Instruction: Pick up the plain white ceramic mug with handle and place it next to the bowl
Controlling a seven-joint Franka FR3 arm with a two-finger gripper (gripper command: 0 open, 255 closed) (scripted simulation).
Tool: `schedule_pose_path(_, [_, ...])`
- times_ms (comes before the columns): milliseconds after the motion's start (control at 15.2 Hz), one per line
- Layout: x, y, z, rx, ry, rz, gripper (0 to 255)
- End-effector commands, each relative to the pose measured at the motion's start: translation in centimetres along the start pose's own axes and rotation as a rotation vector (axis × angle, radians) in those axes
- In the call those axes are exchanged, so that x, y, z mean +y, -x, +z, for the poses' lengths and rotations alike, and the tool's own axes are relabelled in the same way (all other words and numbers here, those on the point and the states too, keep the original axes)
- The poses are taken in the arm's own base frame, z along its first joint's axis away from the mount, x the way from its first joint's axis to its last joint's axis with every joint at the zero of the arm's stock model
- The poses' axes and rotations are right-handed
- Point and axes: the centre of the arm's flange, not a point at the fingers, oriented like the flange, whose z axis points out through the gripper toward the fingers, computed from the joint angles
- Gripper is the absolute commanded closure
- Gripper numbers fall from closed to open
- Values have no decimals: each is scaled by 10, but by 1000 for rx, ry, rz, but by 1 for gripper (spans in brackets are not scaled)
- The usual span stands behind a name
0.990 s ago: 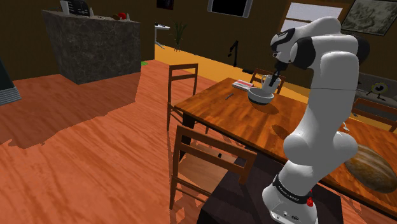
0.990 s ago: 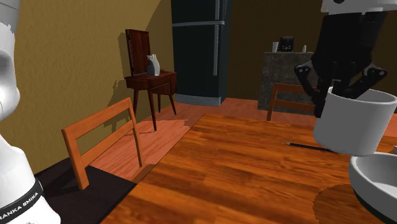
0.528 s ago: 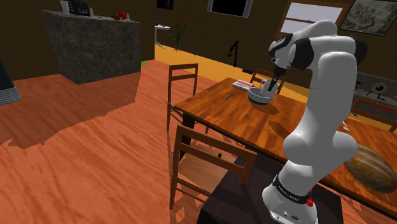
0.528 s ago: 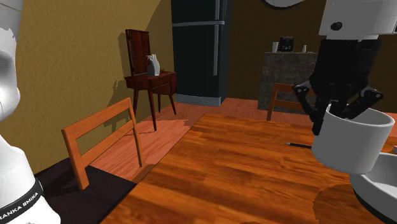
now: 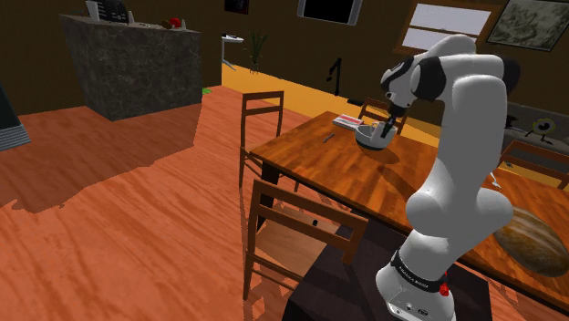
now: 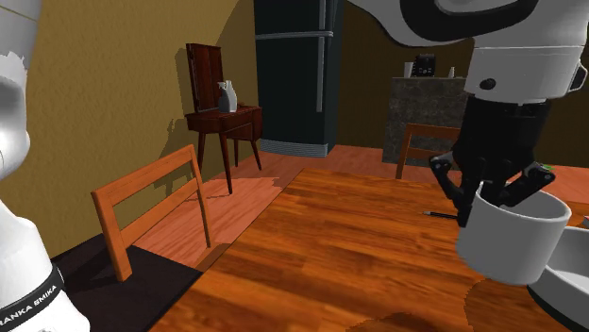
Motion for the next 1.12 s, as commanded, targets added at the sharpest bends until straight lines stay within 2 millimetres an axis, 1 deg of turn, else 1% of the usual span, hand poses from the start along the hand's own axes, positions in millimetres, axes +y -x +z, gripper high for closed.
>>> schedule_pose_path(0, [0, 1, 10, 0, 1, 0, 255])
schedule_pose_path(858, [0, 7, 79, 0, 1, 0, 255])
schedule_pose_path(924, [0, 7, 83, 0, 1, 0, 255])
schedule_pose_path(1056, [0, 7, 83, 0, 1, 0, 255])
